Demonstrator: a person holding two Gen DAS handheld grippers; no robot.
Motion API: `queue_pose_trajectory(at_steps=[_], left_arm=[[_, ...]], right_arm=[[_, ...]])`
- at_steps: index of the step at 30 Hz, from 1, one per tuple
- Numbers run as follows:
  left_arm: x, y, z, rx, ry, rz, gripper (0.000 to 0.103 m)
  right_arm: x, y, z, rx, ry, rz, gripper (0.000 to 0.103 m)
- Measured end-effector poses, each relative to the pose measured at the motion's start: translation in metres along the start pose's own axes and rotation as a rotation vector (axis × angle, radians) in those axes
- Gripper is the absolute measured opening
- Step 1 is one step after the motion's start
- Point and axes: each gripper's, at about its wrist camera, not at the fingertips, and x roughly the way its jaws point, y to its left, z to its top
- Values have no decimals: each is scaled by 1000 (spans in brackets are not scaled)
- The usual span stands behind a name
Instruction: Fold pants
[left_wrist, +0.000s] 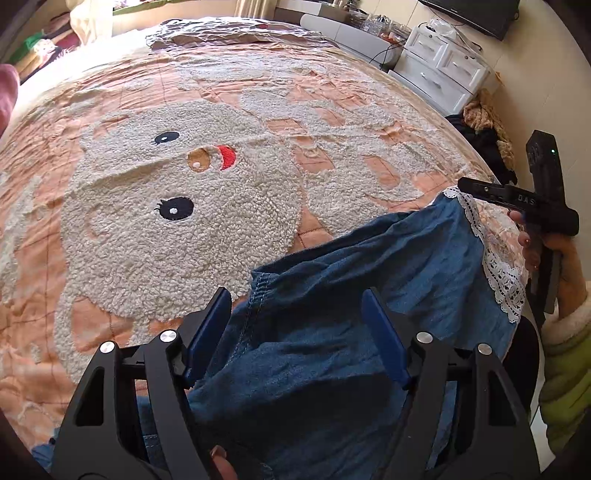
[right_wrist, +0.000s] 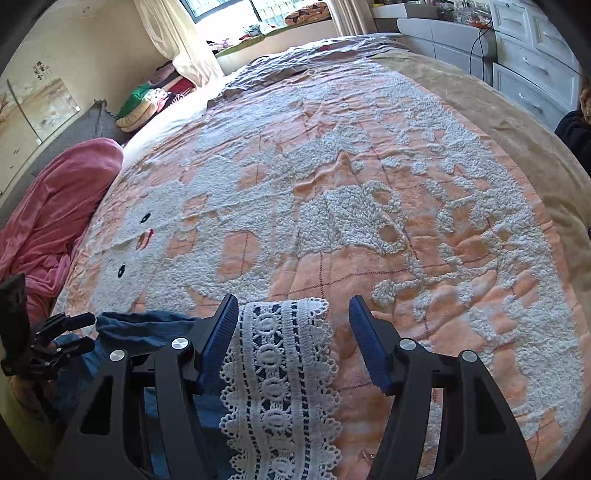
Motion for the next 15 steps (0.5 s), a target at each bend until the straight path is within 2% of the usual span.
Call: queue_pose_trajectory(at_steps=[6, 8, 9, 12, 14, 15], left_arm=[[12, 5, 4, -29, 2, 10, 65], [16, 7, 4, -47, -1, 0, 58], [17, 7, 3, -52, -1, -6, 57], [23, 5, 0, -53, 3, -8, 46], [26, 3, 0, -48, 7, -20, 33], [28, 3, 0, -52, 12, -31, 28]], right_arm=[[22, 2, -7, -2, 35, -12, 61], [22, 7, -13, -31, 30, 5, 58], [22, 10, -15, -46, 28, 4, 52], [18, 19, -22, -111, 11, -15, 44], [14, 24, -26, -150, -11, -27, 40], [12, 26, -27, -166, -25, -27, 34]])
